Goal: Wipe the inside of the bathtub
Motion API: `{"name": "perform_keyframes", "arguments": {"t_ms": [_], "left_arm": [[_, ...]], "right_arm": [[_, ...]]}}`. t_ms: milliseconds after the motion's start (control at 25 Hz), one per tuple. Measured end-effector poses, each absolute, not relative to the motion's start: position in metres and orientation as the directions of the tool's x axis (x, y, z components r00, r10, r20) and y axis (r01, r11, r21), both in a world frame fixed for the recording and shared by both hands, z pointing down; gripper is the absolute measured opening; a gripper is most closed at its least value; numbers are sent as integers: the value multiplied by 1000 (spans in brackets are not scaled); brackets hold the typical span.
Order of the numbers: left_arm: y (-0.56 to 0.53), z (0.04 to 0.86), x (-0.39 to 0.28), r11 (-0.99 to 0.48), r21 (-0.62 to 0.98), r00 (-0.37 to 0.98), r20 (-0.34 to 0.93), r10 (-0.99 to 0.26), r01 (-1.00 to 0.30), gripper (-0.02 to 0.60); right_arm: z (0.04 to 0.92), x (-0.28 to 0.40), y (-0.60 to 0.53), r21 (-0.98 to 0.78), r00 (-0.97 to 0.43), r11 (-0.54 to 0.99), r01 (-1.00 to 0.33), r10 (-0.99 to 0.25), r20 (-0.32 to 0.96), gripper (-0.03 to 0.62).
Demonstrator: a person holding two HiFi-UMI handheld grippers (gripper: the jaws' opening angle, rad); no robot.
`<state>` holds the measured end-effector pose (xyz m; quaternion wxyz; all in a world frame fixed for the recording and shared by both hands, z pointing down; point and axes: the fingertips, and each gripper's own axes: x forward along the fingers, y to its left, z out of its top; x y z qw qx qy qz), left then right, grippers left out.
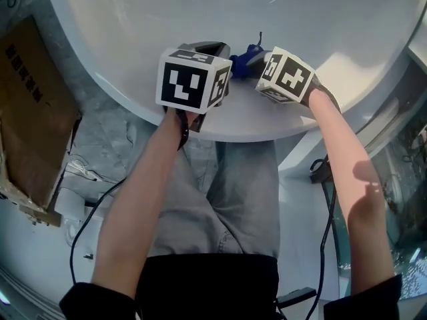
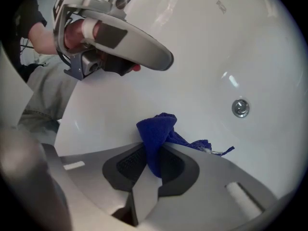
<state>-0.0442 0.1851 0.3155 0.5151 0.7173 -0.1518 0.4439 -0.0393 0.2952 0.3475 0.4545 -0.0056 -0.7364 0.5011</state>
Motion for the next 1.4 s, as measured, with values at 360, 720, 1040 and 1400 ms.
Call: {"name": "perform_keyframes", "arguments": {"t_ms": [360,720,1040,1400], "left_arm": [[196,304,-45,-415,605,556,794,246,-680,2],[199,297,-44,-432,591,531,805,264,-681,2],[188,300,-36,-426,583,524,812,259,-692,2],[171,309,-39,-404,551,498,834,237,-730,2]], "right_arm": [[283,-51,311,-818,-688,454,-353,467,556,63],[230,-63,324,-845,-711,473,-249,503,491,63],[219,-65,317,-879,-743,426,-214,514,429,63],[269,-4,218,-762,-730,498,-414,318,604,64]]}}
